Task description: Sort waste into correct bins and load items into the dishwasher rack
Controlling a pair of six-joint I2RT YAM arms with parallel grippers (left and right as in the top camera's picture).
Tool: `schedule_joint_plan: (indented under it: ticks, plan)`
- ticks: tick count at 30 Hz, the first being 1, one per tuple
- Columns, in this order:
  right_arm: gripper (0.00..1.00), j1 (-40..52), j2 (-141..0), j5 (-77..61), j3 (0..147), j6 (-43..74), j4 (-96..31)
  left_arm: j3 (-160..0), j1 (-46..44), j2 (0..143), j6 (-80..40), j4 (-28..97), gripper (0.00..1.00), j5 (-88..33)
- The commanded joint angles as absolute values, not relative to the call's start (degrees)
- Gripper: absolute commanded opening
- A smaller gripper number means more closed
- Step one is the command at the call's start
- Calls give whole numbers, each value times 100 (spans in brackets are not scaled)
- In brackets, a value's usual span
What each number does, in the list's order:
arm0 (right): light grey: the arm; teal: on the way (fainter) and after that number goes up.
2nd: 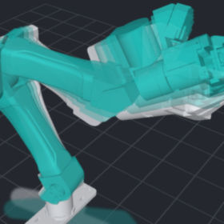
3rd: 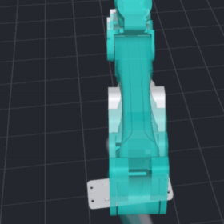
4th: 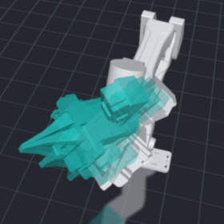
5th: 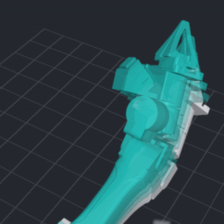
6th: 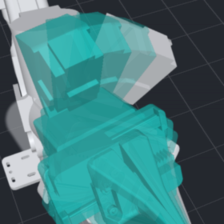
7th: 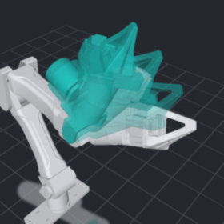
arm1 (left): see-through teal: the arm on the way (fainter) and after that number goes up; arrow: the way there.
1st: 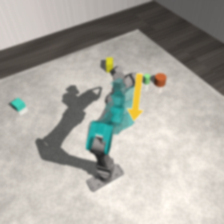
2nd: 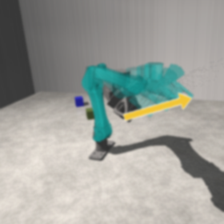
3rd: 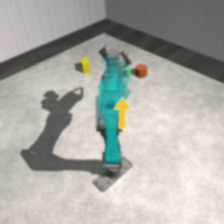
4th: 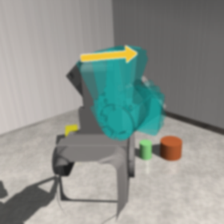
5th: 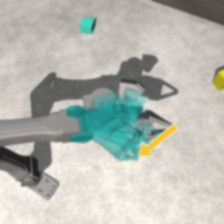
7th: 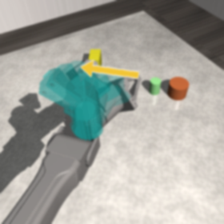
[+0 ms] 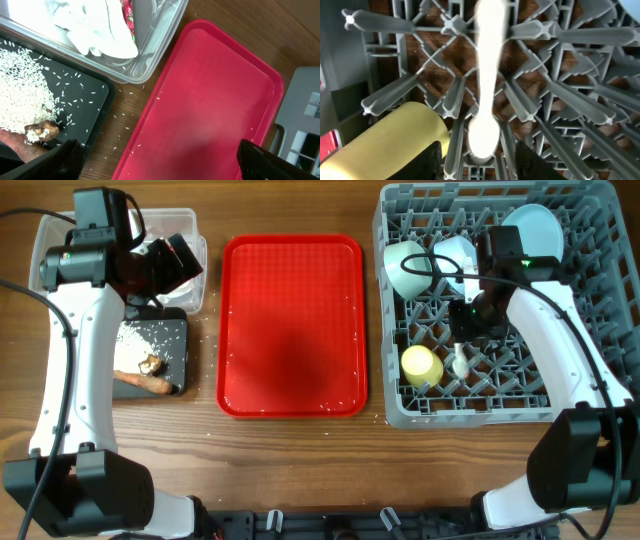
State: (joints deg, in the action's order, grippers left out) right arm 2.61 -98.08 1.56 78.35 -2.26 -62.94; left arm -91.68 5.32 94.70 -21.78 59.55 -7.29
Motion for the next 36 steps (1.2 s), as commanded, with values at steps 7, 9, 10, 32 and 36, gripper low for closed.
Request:
schedule_joint_plan:
  ticks: [7, 9, 10, 32, 36]
  plan:
    - [62, 436, -8403, -849, 9349, 38, -7338, -9216, 554, 9467, -2167, 5942, 100, -694]
    - [100, 591, -7830, -1581, 9535, 832, -7282, -9216, 554, 9467, -2167, 5940, 100, -694]
    - [100, 615, -7566, -1831, 9535, 1573, -7299, -9216, 554, 9467, -2167, 5940, 100, -694]
    - [100, 443, -2209, -1164, 1758, -434, -130, -9216, 554, 9467, -2167, 5942, 100, -694]
    - [100, 443, -1173, -1155, 685, -294, 145, -9216, 554, 9467, -2167, 5942, 100, -694]
